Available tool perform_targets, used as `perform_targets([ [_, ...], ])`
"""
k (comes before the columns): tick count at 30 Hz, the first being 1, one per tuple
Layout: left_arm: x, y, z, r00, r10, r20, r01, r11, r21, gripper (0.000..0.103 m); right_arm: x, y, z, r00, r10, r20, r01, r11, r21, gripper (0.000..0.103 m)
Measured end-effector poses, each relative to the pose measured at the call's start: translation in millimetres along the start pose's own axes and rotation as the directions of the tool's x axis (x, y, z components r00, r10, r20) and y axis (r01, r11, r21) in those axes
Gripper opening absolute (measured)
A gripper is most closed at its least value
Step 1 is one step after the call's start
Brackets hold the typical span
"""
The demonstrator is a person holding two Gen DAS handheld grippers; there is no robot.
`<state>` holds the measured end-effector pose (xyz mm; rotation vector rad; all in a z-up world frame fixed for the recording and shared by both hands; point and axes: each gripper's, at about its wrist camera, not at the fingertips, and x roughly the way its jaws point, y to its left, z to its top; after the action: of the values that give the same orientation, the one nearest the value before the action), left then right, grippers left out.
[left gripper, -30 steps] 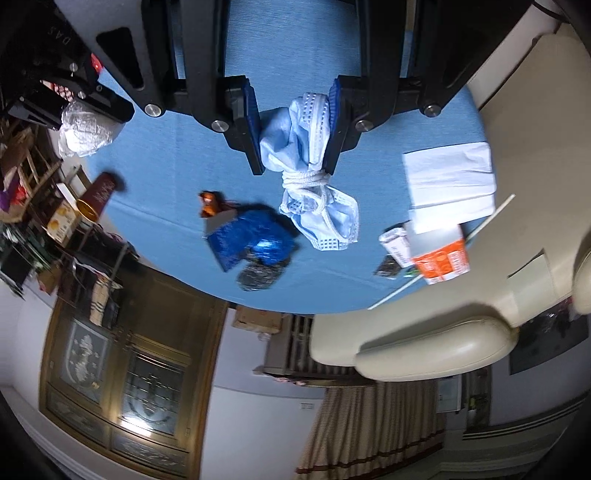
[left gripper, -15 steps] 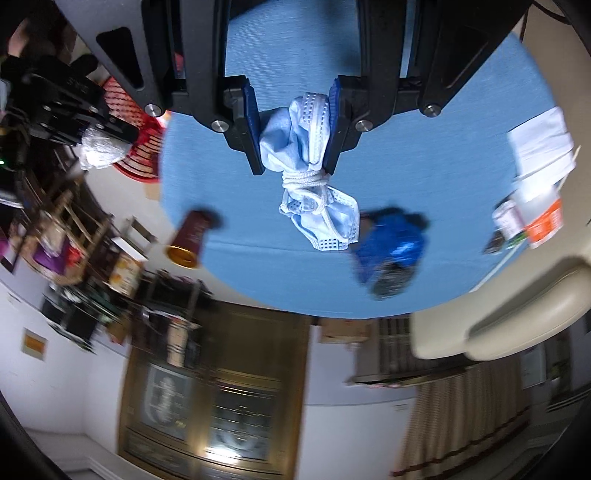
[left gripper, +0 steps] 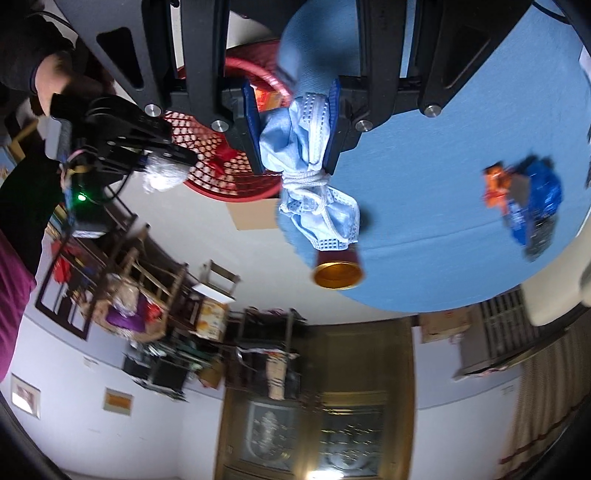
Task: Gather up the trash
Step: 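Carry mask and bag ball over red basket and open both grippers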
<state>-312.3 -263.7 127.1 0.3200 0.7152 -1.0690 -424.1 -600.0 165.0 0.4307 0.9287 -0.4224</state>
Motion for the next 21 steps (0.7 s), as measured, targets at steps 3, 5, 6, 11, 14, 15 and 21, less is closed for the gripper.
perform_targets([
  [3, 16.9, -14.9, 4.6, 1.0, -0.02, -0.023, 0.02, 0.999, 0.034, 0.032, 10.5, -13.4, 2.2, 1.0, 0.011, -0.022, -0.01, 1.0, 0.012, 0.031],
  [5, 29.0, -22.6, 8.1, 0.999, -0.03, -0.042, 0.032, 0.998, 0.046, 0.032, 16.3, -19.9, 2.4, 0.999, 0.015, -0.036, -0.015, 1.0, 0.017, 0.031],
  [6, 34.1, -25.4, 9.3, 0.998, -0.035, -0.051, 0.037, 0.998, 0.049, 0.032, 18.8, -21.0, 2.1, 0.999, 0.017, -0.041, -0.017, 1.0, 0.018, 0.031],
  [11, 63.4, -39.8, 9.5, 0.991, -0.068, -0.112, 0.077, 0.994, 0.075, 0.035, 24.4, -35.6, 6.0, 0.997, 0.045, -0.064, -0.042, 0.998, 0.046, 0.085],
  [14, 78.4, -47.2, 8.0, 0.987, -0.075, -0.143, 0.087, 0.993, 0.083, 0.056, 19.5, -39.9, 8.4, 0.998, 0.051, -0.036, -0.049, 0.997, 0.061, 0.086],
  [15, 83.5, -49.4, 7.3, 0.987, -0.067, -0.149, 0.08, 0.993, 0.086, 0.059, 17.1, -42.6, 9.4, 0.999, 0.043, -0.027, -0.041, 0.997, 0.069, 0.086],
  [21, 88.6, -46.9, 9.3, 0.984, -0.061, -0.166, 0.074, 0.995, 0.074, 0.067, -11.4, -73.4, 14.4, 0.999, -0.006, 0.05, -0.002, 0.986, 0.166, 0.086],
])
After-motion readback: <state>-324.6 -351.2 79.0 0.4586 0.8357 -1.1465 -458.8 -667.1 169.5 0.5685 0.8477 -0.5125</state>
